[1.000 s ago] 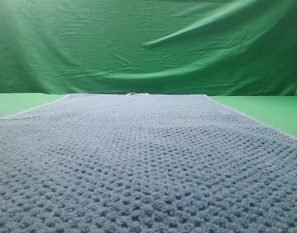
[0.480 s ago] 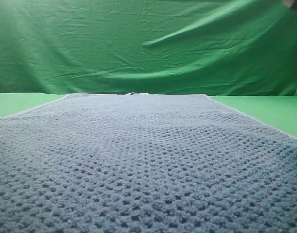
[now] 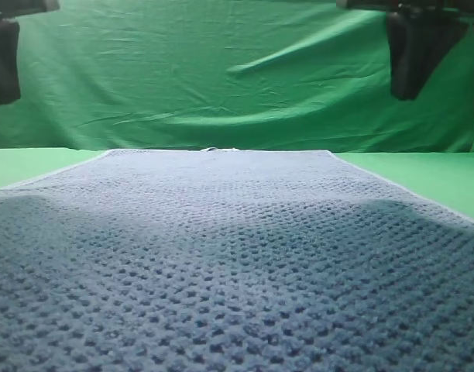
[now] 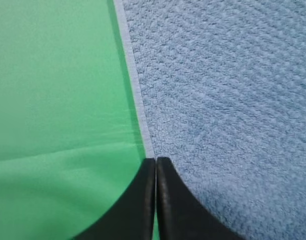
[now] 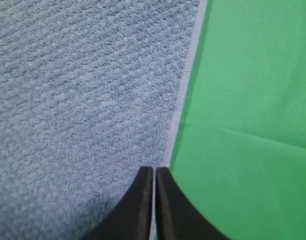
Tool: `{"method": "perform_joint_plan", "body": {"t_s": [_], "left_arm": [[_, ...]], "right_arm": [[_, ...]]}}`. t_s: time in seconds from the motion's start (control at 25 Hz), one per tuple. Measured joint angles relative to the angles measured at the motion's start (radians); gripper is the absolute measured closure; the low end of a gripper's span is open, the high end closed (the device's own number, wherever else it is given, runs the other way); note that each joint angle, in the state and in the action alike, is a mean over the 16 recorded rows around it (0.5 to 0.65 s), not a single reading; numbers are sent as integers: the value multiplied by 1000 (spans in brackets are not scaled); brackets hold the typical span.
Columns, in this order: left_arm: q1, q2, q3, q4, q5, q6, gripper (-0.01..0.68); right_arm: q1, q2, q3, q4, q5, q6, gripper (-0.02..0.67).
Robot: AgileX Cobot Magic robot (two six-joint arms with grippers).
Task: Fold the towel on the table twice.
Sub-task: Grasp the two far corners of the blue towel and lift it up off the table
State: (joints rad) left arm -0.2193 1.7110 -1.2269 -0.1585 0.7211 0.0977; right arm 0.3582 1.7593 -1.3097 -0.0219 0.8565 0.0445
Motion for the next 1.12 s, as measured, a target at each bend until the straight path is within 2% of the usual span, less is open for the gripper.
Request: {"method": "perform_joint_plan", "body": {"t_s": [0.16, 0.48, 0.64, 0.8, 1.12], "left_arm": [[-2, 54, -13, 15, -28, -10, 557], [-2, 117, -17, -2, -79, -15, 240], [-2, 145, -26, -12, -84, -18, 96], [-2, 180, -41, -19, -83, -21, 36], [-5, 247, -79, -12, -74, -21, 34]], "right_arm": [[7, 81, -41, -12, -24, 13, 501], [7, 178, -79, -14, -71, 14, 181], [7, 202, -83, -13, -90, 13, 54], [7, 226, -84, -13, -106, 12, 7], [7, 269, -88, -9, -136, 12, 6]]}}
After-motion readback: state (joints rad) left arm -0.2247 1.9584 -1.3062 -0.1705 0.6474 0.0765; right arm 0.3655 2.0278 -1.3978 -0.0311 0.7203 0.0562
